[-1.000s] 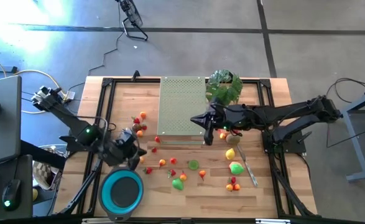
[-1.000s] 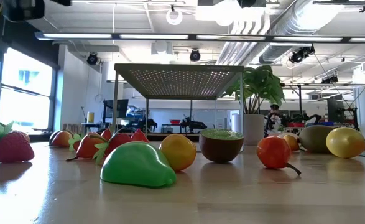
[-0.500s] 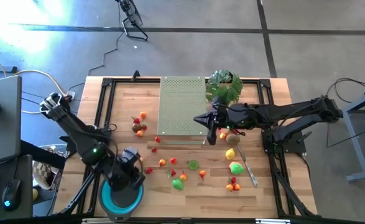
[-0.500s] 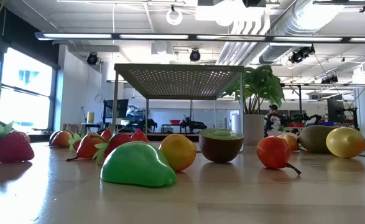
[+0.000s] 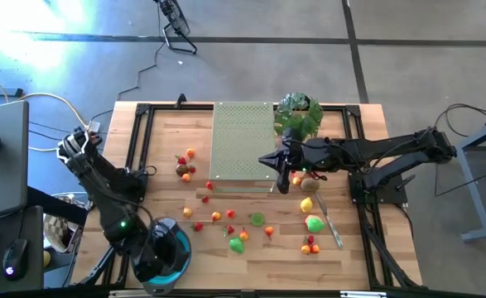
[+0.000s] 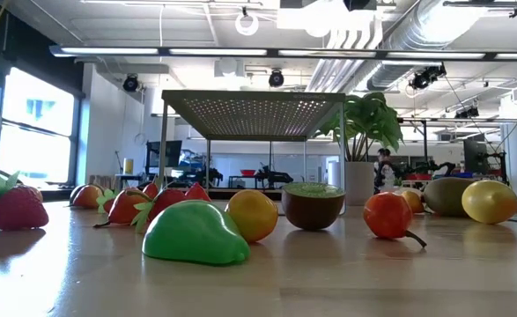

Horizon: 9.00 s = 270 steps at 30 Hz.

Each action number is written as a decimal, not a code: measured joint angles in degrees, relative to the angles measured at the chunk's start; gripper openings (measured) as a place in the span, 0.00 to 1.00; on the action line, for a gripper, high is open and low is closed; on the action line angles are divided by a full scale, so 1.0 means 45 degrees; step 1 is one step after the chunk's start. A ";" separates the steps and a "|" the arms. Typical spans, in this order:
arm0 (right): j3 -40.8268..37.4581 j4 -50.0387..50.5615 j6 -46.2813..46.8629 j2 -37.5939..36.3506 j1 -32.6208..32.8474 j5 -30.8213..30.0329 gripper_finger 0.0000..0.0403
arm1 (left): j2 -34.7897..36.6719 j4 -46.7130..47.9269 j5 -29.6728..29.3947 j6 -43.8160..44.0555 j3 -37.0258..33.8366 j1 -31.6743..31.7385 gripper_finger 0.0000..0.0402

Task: Pick & Place Fruit
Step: Put the blue bowl on the shelf

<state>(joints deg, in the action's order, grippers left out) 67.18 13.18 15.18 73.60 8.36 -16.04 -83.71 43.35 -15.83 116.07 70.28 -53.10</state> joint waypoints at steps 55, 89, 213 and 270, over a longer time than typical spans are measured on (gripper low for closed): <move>0.0000 -0.0023 -0.0031 0.0010 0.0000 0.0716 0.01 | -0.2683 0.4037 0.2491 -0.0369 0.4498 -0.0122 0.11; 0.0000 -0.0008 -0.0107 0.0010 0.0000 0.0996 0.01 | -0.4797 0.3827 0.1384 0.2562 0.4483 -0.0034 0.59; 0.0003 0.3262 -0.0324 -0.3166 0.1194 0.1889 0.01 | -0.2539 1.0382 0.0038 -1.4269 1.2240 0.8560 0.03; -0.0005 0.4766 0.2676 -0.3293 0.1229 -0.2083 0.01 | -0.6707 0.8600 -0.3328 -2.9413 1.3299 1.3360 0.03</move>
<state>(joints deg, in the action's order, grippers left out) 67.16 34.63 27.22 58.78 13.89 -25.41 -113.90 82.05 -30.81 -16.29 130.13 7.02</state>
